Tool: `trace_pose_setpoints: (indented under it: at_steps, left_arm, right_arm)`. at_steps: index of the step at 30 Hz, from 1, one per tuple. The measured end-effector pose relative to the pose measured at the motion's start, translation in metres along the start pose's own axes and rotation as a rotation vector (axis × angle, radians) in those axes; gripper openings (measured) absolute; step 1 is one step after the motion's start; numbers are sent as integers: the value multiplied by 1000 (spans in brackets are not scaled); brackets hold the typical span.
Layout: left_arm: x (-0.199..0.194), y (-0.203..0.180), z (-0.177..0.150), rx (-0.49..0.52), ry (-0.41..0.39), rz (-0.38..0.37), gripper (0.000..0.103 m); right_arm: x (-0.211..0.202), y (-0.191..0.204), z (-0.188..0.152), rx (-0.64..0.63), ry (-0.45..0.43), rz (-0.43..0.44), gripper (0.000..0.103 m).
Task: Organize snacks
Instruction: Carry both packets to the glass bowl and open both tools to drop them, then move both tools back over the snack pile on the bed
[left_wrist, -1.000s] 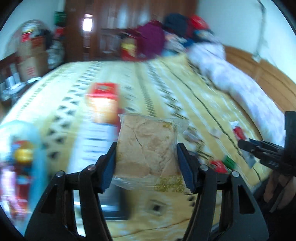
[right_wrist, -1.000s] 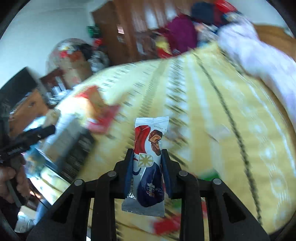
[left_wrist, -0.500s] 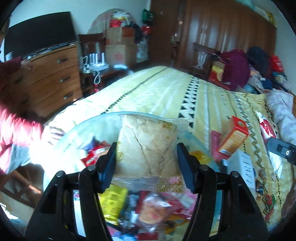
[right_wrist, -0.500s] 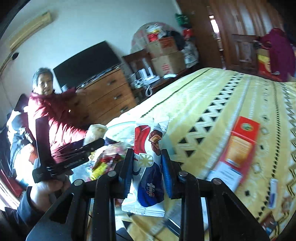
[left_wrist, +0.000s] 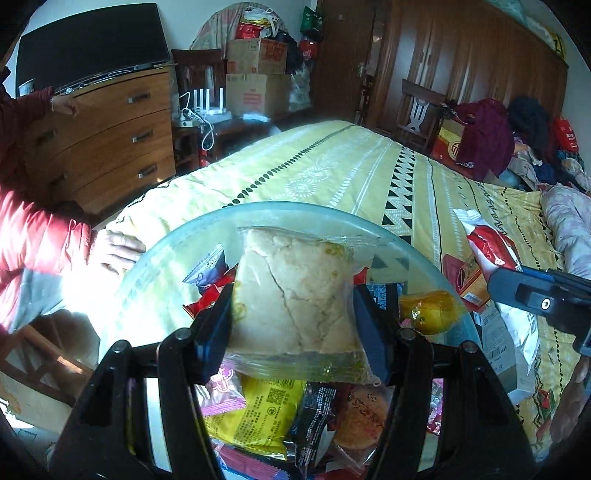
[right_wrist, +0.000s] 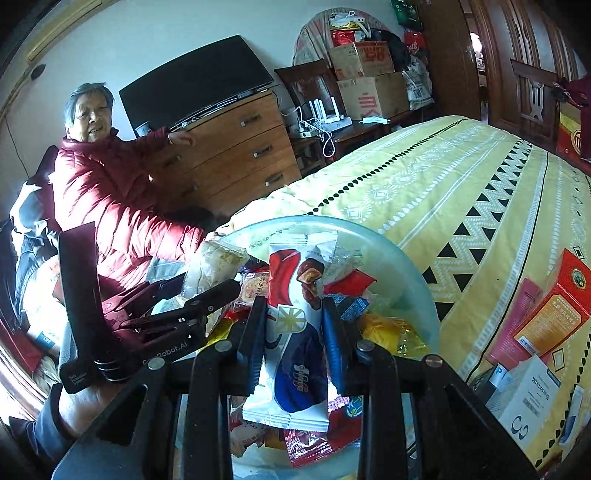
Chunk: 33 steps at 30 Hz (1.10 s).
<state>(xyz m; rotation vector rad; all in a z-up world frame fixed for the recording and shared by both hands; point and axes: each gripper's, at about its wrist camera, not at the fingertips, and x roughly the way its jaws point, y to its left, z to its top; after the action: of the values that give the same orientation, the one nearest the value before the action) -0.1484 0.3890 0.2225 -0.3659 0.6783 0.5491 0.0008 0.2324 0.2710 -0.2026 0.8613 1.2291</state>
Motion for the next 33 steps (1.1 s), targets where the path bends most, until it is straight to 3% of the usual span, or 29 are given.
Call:
trace_pose_setpoints:
  at_steps: [12, 15, 17, 22, 24, 27, 30, 33]
  left_arm:
    - [1, 6, -1, -1, 11, -1, 63]
    - [2, 6, -1, -3, 19, 10, 63]
    - [2, 6, -2, -4, 23, 22, 65]
    - [-11, -3, 1, 6, -8, 29, 64]
    - [-31, -21, 4, 33, -68, 10, 71]
    - [-68, -70, 5, 118, -173, -70, 103]
    - [-106, -138, -8, 232, -260, -187, 103]
    - [-123, -208, -35, 318, -233, -281, 103]
  right_arm:
    - [5, -1, 5, -1, 4, -4, 32]
    - [6, -2, 7, 10, -1, 8, 38]
    - [2, -2, 7, 18, -17, 6, 58]
    - [-31, -2, -4, -17, -74, -26, 59]
    - [-53, -7, -19, -30, -103, -62, 63]
    - [-97, -32, -59, 23, -152, -146, 85]
    - [-149, -74, -118, 148, -178, -256, 89]
    - [-196, -117, -188, 267, -155, -408, 91]
